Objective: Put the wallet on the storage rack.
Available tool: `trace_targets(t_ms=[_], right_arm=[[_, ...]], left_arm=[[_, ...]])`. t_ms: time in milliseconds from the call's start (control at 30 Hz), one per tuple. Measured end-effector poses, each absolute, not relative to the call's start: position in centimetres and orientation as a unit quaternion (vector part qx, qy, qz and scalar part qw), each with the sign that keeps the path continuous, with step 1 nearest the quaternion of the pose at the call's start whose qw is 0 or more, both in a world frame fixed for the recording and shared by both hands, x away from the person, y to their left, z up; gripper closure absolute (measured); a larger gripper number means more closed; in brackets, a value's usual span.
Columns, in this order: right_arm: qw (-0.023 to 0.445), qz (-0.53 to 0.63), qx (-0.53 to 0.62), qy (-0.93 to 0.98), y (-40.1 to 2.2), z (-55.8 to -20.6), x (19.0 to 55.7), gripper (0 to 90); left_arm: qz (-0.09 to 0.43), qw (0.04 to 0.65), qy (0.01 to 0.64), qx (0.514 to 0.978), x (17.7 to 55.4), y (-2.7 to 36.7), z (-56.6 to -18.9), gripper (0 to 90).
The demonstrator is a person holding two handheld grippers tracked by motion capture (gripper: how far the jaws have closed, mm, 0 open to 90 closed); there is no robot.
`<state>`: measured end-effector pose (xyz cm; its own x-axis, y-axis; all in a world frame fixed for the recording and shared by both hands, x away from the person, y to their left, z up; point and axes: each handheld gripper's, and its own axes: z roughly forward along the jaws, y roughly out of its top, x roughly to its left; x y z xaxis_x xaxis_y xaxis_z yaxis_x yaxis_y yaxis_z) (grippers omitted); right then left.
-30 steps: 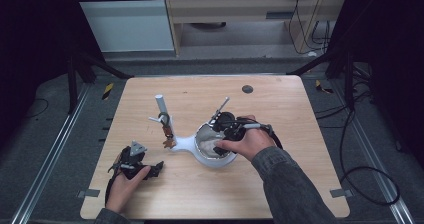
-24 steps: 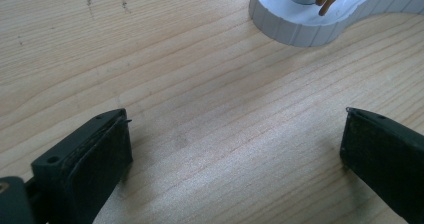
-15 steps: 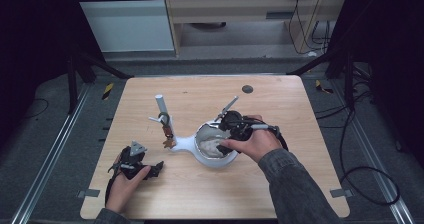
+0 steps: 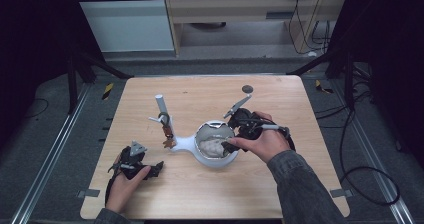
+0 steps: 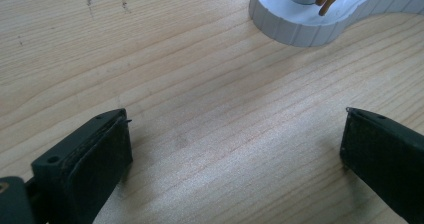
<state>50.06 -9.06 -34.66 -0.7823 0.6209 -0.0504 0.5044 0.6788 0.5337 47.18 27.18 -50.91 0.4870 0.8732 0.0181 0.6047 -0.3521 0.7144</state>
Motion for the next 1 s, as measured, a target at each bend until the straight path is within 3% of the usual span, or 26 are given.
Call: trace_targets(t_ms=[333, 1000], right_arm=[[0.145, 0.290, 0.314, 0.892, -10.6, -34.0, 50.1, 5.1], [0.201, 0.328, 0.351, 0.854, -14.9, -33.8, 50.2, 6.9]], left_arm=[[0.203, 0.330, 0.463, 0.797, 47.2, 27.2, -50.9, 0.0], [0.203, 0.328, 0.463, 0.798, 47.1, 27.2, -50.9, 0.0]])
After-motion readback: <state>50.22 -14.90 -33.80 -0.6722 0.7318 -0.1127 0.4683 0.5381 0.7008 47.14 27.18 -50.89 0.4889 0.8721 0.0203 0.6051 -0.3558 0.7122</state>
